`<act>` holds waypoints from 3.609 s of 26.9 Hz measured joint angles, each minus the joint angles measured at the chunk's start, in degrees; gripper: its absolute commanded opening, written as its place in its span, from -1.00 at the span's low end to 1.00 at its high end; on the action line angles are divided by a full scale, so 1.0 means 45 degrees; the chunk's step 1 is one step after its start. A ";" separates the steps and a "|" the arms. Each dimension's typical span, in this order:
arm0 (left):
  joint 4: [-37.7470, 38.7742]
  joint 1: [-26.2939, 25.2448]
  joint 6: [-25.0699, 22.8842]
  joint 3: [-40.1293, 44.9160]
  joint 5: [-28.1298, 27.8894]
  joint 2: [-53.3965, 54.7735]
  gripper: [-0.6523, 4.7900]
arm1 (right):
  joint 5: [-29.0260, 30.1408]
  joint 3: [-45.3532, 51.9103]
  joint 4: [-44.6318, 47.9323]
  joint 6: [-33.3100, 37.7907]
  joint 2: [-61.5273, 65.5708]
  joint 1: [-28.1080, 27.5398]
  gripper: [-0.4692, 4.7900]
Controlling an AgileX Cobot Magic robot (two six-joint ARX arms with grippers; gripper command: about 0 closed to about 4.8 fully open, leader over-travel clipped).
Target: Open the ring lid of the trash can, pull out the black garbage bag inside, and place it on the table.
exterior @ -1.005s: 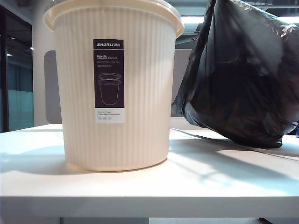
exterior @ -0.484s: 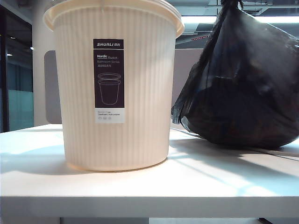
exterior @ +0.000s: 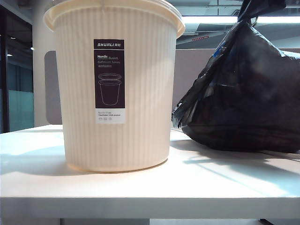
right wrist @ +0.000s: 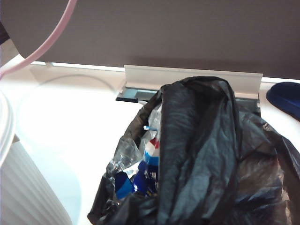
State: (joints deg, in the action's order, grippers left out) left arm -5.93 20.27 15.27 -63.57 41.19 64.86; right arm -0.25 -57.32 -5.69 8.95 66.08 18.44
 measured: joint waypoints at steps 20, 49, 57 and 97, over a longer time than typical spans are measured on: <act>0.0389 0.0005 0.0000 0.0000 0.0010 0.0000 0.14 | 0.0092 0.2356 0.2710 0.0000 -0.0563 -0.0228 -0.53; 0.0529 0.0005 0.0000 0.0000 0.0058 0.0000 0.14 | -0.0005 0.2322 0.1860 0.0087 -0.1870 -0.0228 0.08; 0.0529 0.0005 0.0000 0.0000 0.0238 0.0000 0.14 | -0.0010 0.2322 0.0651 0.0267 -0.1860 -0.0228 0.17; 0.0855 0.0005 -0.0355 0.0000 0.1530 -0.0641 0.14 | 0.0058 0.5047 -0.0923 0.0010 -0.9034 -0.0219 0.22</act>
State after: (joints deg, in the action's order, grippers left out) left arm -2.09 20.29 13.67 -63.57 48.07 61.98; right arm 0.01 -34.61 -9.85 8.99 25.43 17.45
